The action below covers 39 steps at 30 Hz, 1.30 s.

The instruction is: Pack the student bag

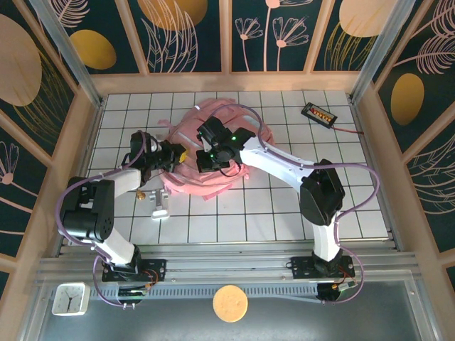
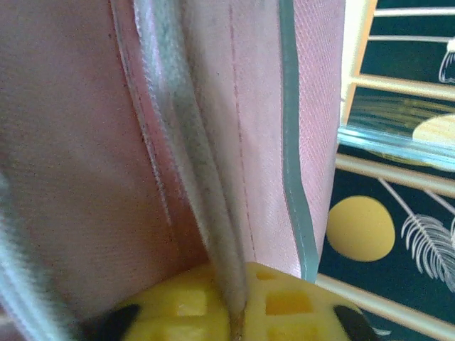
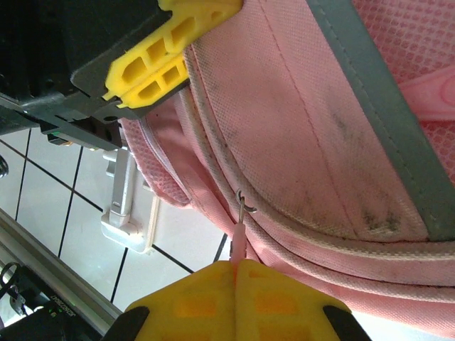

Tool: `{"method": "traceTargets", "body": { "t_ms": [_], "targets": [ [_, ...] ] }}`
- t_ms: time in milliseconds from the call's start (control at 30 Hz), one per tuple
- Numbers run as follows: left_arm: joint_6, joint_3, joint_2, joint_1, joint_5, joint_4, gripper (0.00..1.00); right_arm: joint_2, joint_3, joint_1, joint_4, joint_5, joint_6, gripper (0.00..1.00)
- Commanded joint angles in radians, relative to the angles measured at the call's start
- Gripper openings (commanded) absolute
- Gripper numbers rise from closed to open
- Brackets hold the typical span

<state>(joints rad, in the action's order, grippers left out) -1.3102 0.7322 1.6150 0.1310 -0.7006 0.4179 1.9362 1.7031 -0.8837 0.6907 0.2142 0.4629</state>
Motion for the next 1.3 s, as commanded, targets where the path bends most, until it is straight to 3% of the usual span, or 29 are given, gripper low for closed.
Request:
{"method": "traceTargets", "body": {
  "t_ms": [0, 500, 1267],
  "targets": [
    [-0.046, -0.011, -0.016, 0.009, -0.031, 0.065, 0.00, -0.053, -0.008, -0.028, -0.018, 0.021, 0.008, 0.00],
    [-0.028, -0.011, -0.042, 0.009, -0.037, 0.038, 0.00, -0.050, 0.008, -0.026, 0.019, -0.034, -0.001, 0.00],
    [-0.034, -0.010, -0.069, 0.009, -0.047, 0.030, 0.00, -0.125, -0.127, -0.027, -0.017, -0.065, -0.003, 0.00]
  ]
}}
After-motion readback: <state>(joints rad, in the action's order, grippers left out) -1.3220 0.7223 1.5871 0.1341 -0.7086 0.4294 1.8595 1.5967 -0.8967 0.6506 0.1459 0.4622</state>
